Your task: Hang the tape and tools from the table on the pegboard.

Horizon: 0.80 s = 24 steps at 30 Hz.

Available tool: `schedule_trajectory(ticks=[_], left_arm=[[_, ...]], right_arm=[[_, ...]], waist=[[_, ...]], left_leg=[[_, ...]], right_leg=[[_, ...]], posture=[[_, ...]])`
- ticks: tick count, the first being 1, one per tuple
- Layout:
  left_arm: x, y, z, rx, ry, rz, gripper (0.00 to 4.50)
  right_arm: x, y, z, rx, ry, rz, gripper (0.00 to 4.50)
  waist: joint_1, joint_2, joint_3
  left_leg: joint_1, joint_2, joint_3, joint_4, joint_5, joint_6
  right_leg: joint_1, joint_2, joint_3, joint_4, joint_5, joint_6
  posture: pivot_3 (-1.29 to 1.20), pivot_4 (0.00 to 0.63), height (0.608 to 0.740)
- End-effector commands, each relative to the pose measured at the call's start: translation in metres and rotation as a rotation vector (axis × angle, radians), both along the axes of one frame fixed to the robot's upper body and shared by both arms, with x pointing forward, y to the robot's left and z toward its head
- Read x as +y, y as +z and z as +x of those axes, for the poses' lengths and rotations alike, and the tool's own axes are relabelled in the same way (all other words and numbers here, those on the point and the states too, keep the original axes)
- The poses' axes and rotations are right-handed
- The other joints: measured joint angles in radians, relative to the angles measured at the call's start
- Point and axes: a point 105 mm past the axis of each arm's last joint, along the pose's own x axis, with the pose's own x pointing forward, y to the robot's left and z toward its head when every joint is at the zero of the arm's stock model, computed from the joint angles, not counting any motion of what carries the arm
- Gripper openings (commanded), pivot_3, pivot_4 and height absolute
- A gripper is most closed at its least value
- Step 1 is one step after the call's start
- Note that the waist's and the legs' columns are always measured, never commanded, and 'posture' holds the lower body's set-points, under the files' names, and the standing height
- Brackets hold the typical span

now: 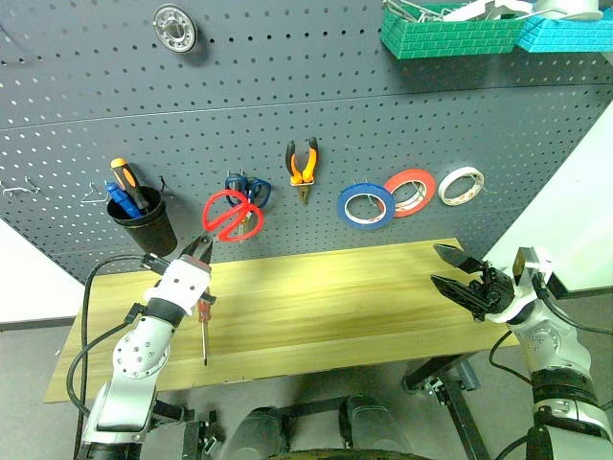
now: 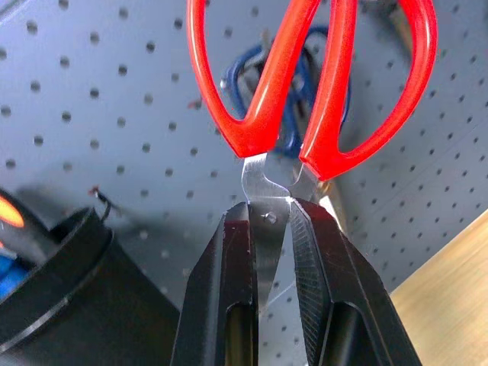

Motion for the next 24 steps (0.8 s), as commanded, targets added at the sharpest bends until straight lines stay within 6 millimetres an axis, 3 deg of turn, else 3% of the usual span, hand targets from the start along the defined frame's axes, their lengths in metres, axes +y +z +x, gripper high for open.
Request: schedule_trajectory(ticks=[1, 13, 24], left_arm=[[-0.001, 0.008, 0.007, -0.026, -0.012, -0.065, 0.29], [-0.013, 0.000, 0.023, 0.018, -0.078, -0.116, 0.29], [-0.014, -0.006, 0.053, 0.048, -0.064, -0.145, 0.29]], right_arm=[[0.001, 0.005, -0.001, -0.030, 0.001, 0.007, 4.50], [0.003, 0.009, -0.004, -0.044, 0.001, -0.011, 4.50], [0.004, 0.011, -0.009, -0.044, 0.015, -0.019, 4.50]], waist=[[0.001, 0.000, 0.000], [-0.003, 0.002, -0.002], [-0.003, 0.002, -0.003]], left_leg=[[0.000, 0.000, 0.000, 0.000, 0.000, 0.000], [-0.001, 0.000, 0.000, 0.006, 0.000, 0.000], [-0.001, 0.000, 0.000, 0.008, 0.000, 0.000]], right_leg=[[0.000, 0.000, 0.000, 0.000, 0.000, 0.000], [0.001, 0.000, 0.000, 0.003, 0.000, 0.000], [0.001, 0.001, 0.000, 0.004, 0.001, 0.001]], posture=[[-0.09, 0.007, 0.736], [-0.12, 0.011, 0.736], [-0.14, 0.011, 0.736]])
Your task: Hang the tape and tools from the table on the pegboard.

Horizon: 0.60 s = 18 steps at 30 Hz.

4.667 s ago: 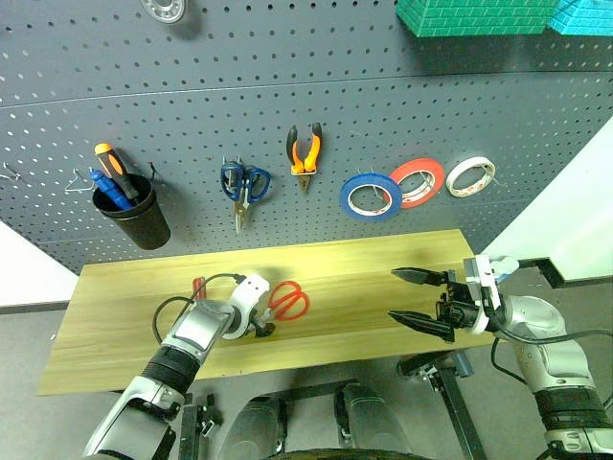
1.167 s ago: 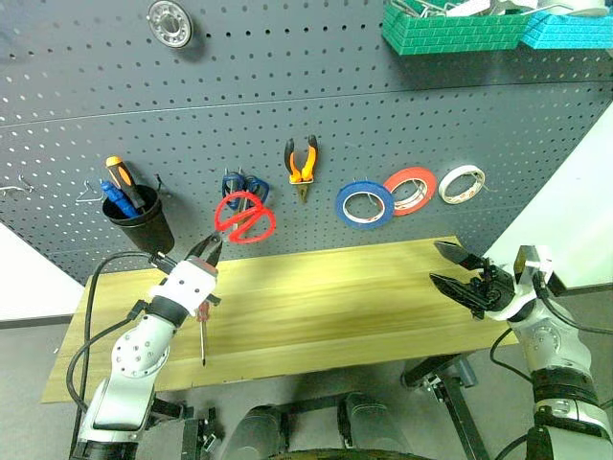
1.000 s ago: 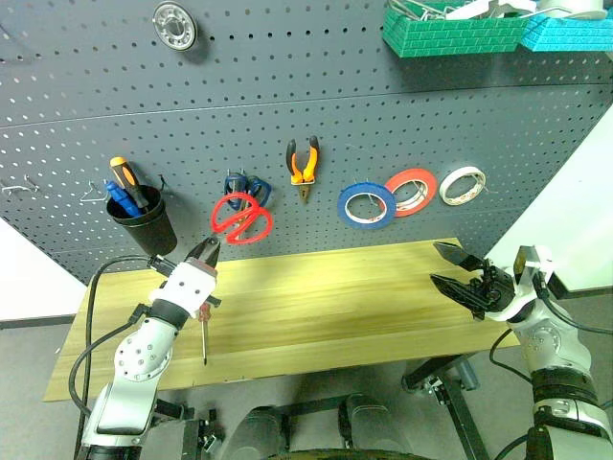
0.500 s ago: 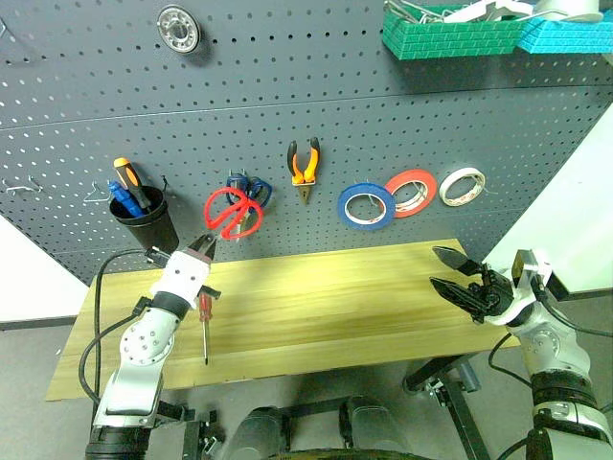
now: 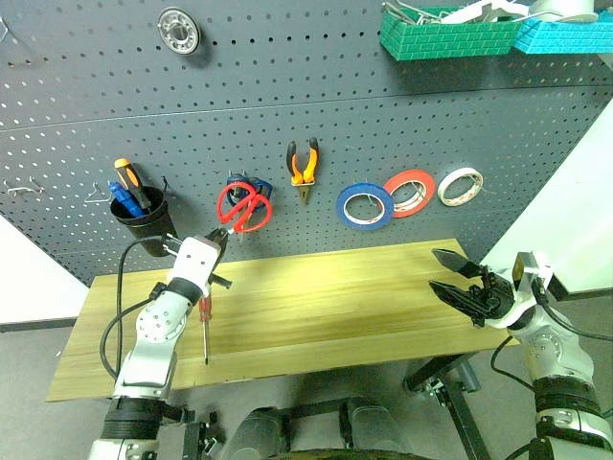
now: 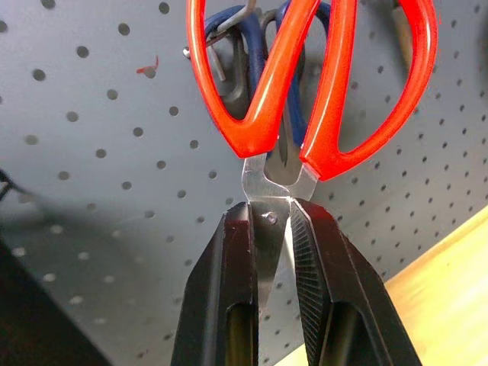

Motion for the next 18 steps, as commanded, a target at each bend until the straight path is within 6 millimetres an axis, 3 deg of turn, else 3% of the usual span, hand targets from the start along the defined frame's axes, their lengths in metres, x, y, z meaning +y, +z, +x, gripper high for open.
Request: schedule_trajectory(ticks=[1, 7, 18], left_arm=[[-0.001, 0.009, 0.010, -0.030, 0.002, 0.002, 0.29], [-0.001, 0.005, 0.017, -0.011, 0.007, -0.041, 0.29], [-0.006, -0.010, 0.010, 0.041, -0.017, -0.059, 3.95]], right_arm=[[0.001, 0.012, -0.001, -0.054, 0.016, -0.004, 4.50], [0.004, 0.010, -0.002, -0.054, 0.021, -0.009, 4.50], [0.003, 0.009, -0.002, -0.054, 0.031, -0.009, 4.50]], waist=[[-0.001, 0.000, 0.000], [-0.002, 0.000, 0.000], [-0.003, 0.000, 0.000]], left_leg=[[0.000, 0.000, 0.000, 0.000, 0.000, 0.000], [0.000, 0.000, 0.000, 0.000, 0.000, 0.000], [0.000, 0.000, 0.000, 0.000, 0.000, 0.000]], right_leg=[[0.000, 0.000, 0.000, 0.000, 0.000, 0.000], [0.000, 0.000, 0.000, 0.000, 0.000, 0.000], [0.000, 0.000, 0.000, 0.000, 0.000, 0.001]], posture=[[-0.14, 0.012, 0.736], [-0.14, 0.014, 0.736], [-0.13, 0.017, 0.736]])
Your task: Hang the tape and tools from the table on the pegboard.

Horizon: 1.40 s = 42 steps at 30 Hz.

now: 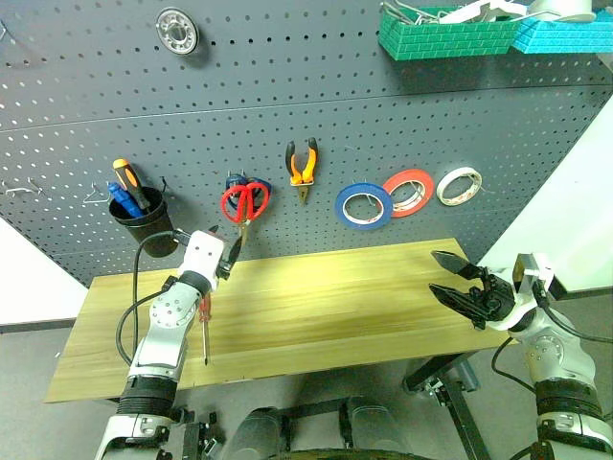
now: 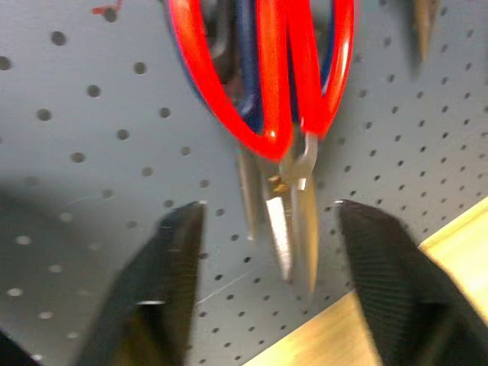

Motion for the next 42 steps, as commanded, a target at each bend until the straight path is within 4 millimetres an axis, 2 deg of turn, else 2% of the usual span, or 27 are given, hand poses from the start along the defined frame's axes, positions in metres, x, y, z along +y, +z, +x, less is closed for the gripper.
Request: schedule_trajectory(ticks=[1, 2, 11, 17, 21, 25, 28, 30, 35, 42], left_arm=[[0.000, 0.007, -0.002, -0.025, -0.006, -0.010, 4.27], [0.001, 0.005, -0.003, -0.020, -0.007, -0.011, 4.46], [0.004, -0.009, -0.022, 0.032, 0.000, -0.026, 4.46], [0.001, -0.025, -0.044, 0.149, -0.021, -0.079, 4.46], [0.012, -0.035, -0.049, 0.258, 0.056, -0.194, 4.46], [0.024, -0.047, -0.052, 0.351, 0.134, -0.238, 4.46], [0.040, -0.055, -0.053, 0.418, 0.239, -0.281, 4.46], [0.048, -0.057, -0.054, 0.447, 0.296, -0.314, 4.46], [0.058, -0.047, -0.051, 0.439, 0.361, -0.378, 4.46], [0.058, -0.043, -0.056, 0.449, 0.375, -0.389, 4.46]], right_arm=[[0.001, 0.008, 0.000, -0.044, 0.017, -0.001, 4.50], [0.001, 0.008, 0.000, -0.043, 0.019, -0.001, 4.50], [0.002, 0.007, 0.001, -0.044, 0.040, -0.016, 4.50], [0.014, 0.006, -0.002, -0.048, 0.106, -0.057, 4.50], [0.026, 0.007, -0.003, -0.061, 0.164, -0.113, 4.50], [0.026, 0.000, 0.000, -0.045, 0.177, -0.172, 4.50], [0.026, 0.003, 0.000, -0.043, 0.194, -0.189, 4.50], [0.026, 0.003, -0.002, -0.042, 0.204, -0.207, 4.50], [0.026, 0.003, -0.010, -0.026, 0.226, -0.207, 4.50], [0.027, 0.004, -0.024, -0.008, 0.247, -0.209, 4.50]], waist=[[0.000, 0.000, 0.000], [0.001, 0.000, 0.000], [0.002, 0.000, 0.000], [0.002, 0.000, 0.000], [0.003, -0.002, 0.004], [0.004, -0.004, 0.007], [0.004, -0.006, 0.015], [0.006, -0.008, 0.021], [0.010, -0.015, 0.036], [0.011, -0.015, 0.070]], left_leg=[[0.000, 0.000, 0.000, 0.000, 0.000, 0.000], [0.000, 0.000, 0.000, 0.000, 0.000, 0.000], [0.000, 0.000, 0.000, 0.000, 0.000, 0.000], [0.000, 0.000, 0.000, 0.000, 0.000, 0.000], [0.000, 0.000, 0.000, 0.000, 0.000, 0.000], [0.000, 0.001, -0.001, 0.000, 0.000, 0.000], [-0.001, 0.001, -0.001, 0.000, 0.000, 0.000], [-0.001, 0.001, -0.001, 0.000, 0.000, 0.000], [-0.001, 0.001, -0.001, 0.000, 0.000, 0.000], [-0.003, 0.001, -0.002, -0.001, -0.001, 0.001]], right_leg=[[0.000, 0.000, 0.000, 0.000, 0.000, 0.000], [0.000, 0.000, 0.000, 0.000, 0.000, 0.000], [0.000, 0.000, 0.000, 0.000, 0.000, 0.000], [0.000, 0.000, 0.000, 0.000, -0.002, -0.003], [0.000, -0.001, 0.000, 0.000, -0.002, -0.003], [0.000, -0.001, 0.000, 0.000, -0.003, -0.003], [0.000, -0.001, -0.001, 0.000, -0.003, -0.003], [-0.001, -0.001, 0.000, 0.000, -0.003, -0.003], [-0.001, -0.001, 0.000, 0.000, -0.003, -0.003], [-0.002, -0.002, 0.000, -0.003, -0.003, -0.003]], posture=[[-0.13, 0.017, 0.736], [-0.13, 0.017, 0.736], [-0.12, 0.021, 0.736], [-0.11, 0.040, 0.736], [-0.09, 0.063, 0.736], [-0.08, 0.073, 0.736], [-0.07, 0.084, 0.736], [-0.06, 0.091, 0.736], [-0.06, 0.116, 0.736], [-0.07, 0.162, 0.736]])
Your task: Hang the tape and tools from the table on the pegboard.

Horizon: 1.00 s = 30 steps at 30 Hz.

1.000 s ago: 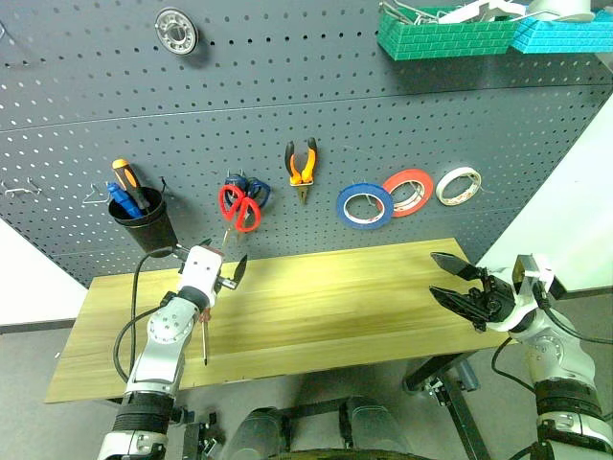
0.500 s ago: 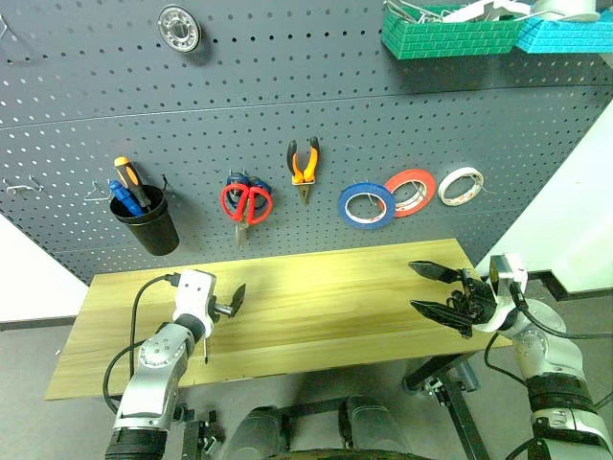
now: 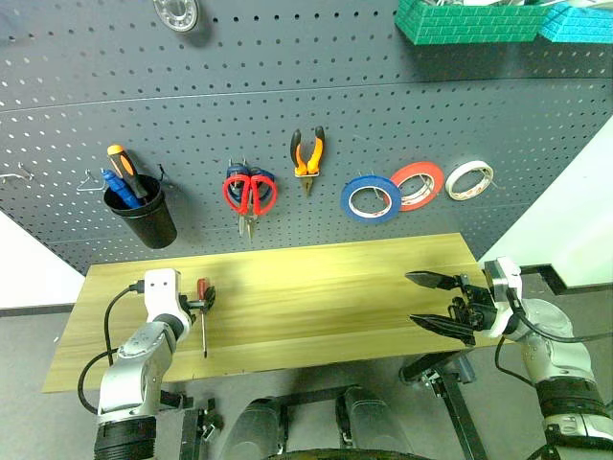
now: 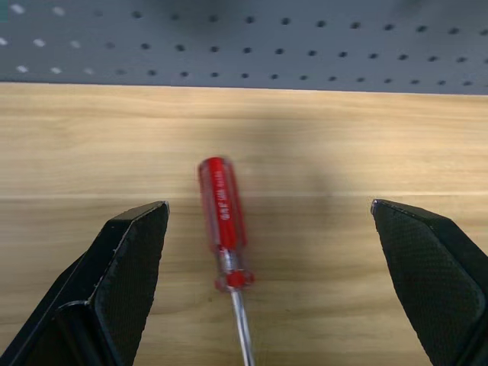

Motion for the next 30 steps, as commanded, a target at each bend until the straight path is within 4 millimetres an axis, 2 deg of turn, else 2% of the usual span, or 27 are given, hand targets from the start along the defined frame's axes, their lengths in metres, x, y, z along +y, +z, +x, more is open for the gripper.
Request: schedule_trajectory(ticks=[1, 8, 12, 20, 30], left_arm=[[0.002, 0.011, -0.003, -0.031, 0.014, -0.004, 4.46], [0.009, 0.004, -0.014, 0.006, 0.032, 0.011, 4.46], [0.016, 0.006, -0.009, 0.010, 0.040, 0.020, 4.46], [0.026, 0.000, 0.010, 0.025, 0.038, 0.030, 4.46], [0.017, -0.010, 0.029, 0.057, 0.017, 0.014, 4.46]], right_arm=[[-0.002, 0.015, -0.005, -0.042, 0.020, -0.005, 4.50], [-0.001, 0.017, -0.022, -0.002, 0.032, -0.010, 4.50], [-0.002, 0.016, -0.030, 0.018, 0.025, -0.009, 4.50], [-0.002, 0.025, -0.046, 0.019, 0.023, -0.022, 4.50], [0.003, 0.029, -0.055, 0.015, 0.010, -0.025, 4.50]], waist=[[-0.002, 0.000, 0.010], [0.001, -0.003, 0.053], [0.014, -0.004, 0.067], [0.021, -0.004, 0.093], [0.019, -0.008, 0.109]], left_leg=[[-0.001, 0.000, 0.000, 0.000, 0.000, 0.000], [-0.004, 0.001, 0.000, -0.001, -0.001, 0.001], [-0.019, 0.000, 0.000, 0.000, -0.001, 0.002], [-0.025, 0.001, 0.001, -0.001, -0.001, 0.003], [-0.035, 0.000, 0.001, -0.001, -0.001, 0.003]], right_leg=[[-0.001, 0.000, 0.000, 0.000, 0.000, 0.000], [-0.004, -0.001, 0.000, -0.002, -0.001, 0.000], [-0.018, -0.002, 0.000, -0.001, 0.000, 0.000], [-0.023, -0.003, 0.000, -0.002, 0.002, -0.004], [-0.033, -0.004, -0.001, -0.003, 0.005, 0.000]], posture=[[-0.07, 0.170, 0.736], [-0.07, 0.223, 0.736], [-0.08, 0.246, 0.736], [-0.11, 0.273, 0.736], [-0.14, 0.290, 0.736]])
